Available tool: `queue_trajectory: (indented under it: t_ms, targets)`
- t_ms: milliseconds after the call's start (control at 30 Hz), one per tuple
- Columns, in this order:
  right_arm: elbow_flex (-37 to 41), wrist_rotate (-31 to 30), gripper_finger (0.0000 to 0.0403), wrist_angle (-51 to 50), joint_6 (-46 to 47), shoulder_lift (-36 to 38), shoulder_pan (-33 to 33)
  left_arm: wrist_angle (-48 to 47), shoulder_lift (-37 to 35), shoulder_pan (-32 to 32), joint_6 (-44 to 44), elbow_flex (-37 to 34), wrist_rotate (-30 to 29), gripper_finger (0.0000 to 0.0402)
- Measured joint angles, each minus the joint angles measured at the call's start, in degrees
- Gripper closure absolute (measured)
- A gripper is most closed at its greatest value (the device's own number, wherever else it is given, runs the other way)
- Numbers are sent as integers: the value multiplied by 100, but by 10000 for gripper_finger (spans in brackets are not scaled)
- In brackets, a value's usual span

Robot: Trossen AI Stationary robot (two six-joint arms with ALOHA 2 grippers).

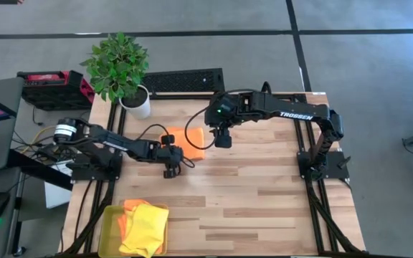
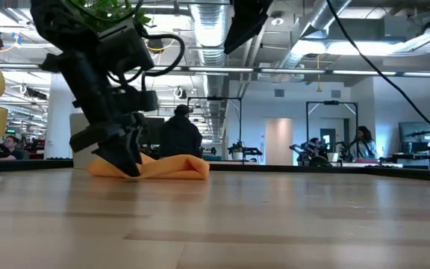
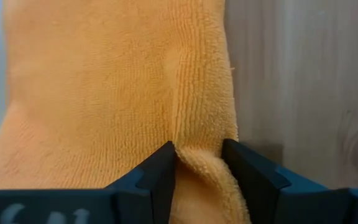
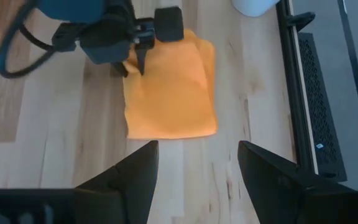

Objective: Fold microfiber towels
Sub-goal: Put the folded orange microfiber towel into the yellow bin

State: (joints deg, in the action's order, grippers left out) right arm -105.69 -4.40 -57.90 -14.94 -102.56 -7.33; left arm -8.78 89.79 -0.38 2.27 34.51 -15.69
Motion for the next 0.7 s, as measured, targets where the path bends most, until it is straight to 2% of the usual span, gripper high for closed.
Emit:
queue_trajectory:
  t_ms: [67,133,333,500,700]
  targets:
    - [0,0,159,-1,0,0,0,30,76,50,-61,11,297,272]
    - [0,0,159,-9,0,-2,-10,29,123,59,-68,25,349,288]
    - [0,-15,159,-98,59,-2,-76,-90,62,59,-367,11,496,386]
    - [0,-15,159,-204,55,-2,-135,-1023,-107,61,-448,313,711,395]
    - [0,8,159,-293,-36,-2,-144,-2832,-361,12,-648,992,1670,399]
